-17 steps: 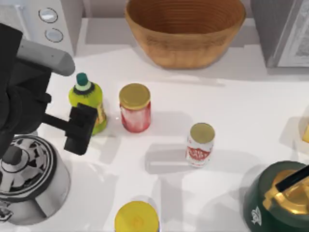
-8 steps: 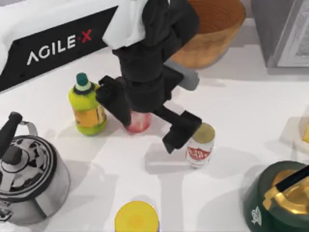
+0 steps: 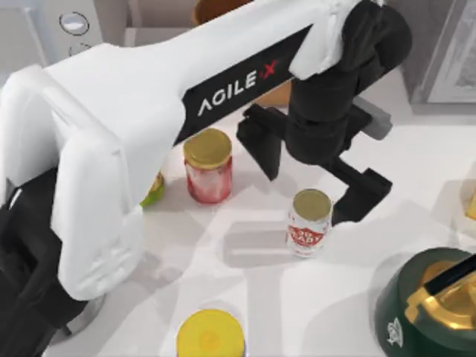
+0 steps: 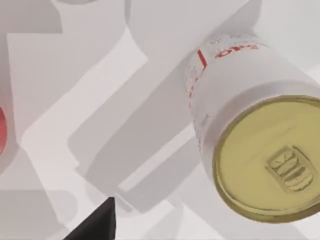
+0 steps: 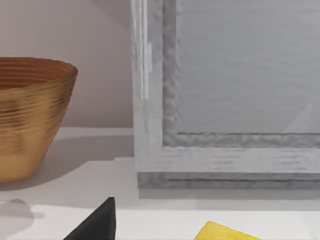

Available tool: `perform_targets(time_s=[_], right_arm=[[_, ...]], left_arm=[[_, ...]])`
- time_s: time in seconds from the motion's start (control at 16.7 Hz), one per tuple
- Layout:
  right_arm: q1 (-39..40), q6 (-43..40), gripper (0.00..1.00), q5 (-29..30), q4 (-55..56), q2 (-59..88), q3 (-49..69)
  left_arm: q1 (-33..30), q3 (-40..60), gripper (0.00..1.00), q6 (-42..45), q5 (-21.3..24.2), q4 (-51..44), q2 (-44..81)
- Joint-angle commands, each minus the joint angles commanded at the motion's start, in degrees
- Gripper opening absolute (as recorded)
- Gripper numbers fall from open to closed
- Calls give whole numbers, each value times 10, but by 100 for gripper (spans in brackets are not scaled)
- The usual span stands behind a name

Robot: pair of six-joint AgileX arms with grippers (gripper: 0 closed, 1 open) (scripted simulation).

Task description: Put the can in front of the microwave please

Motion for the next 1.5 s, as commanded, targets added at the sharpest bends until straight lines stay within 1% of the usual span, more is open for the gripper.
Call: perform_targets(time_s=[0.18, 0.54, 0.72, 1.08, 1.38, 1.5], right_arm=[[0, 0, 100, 0, 0, 0, 0], [0, 0, 100, 0, 0, 0, 0], [0, 0, 100, 0, 0, 0, 0], [0, 0, 100, 0, 0, 0, 0], [0, 0, 100, 0, 0, 0, 0], [0, 0, 100, 0, 0, 0, 0]], left_arm=[[-8, 37, 100, -1, -7, -4, 20], [-5, 34, 100, -1, -6, -2, 18], [-6, 0, 100, 0, -7, 29, 16], [-7, -105, 100, 0, -7, 127, 10], [-7, -118, 100, 0, -7, 140, 9], [-7, -118, 85, 0, -7, 140, 9]])
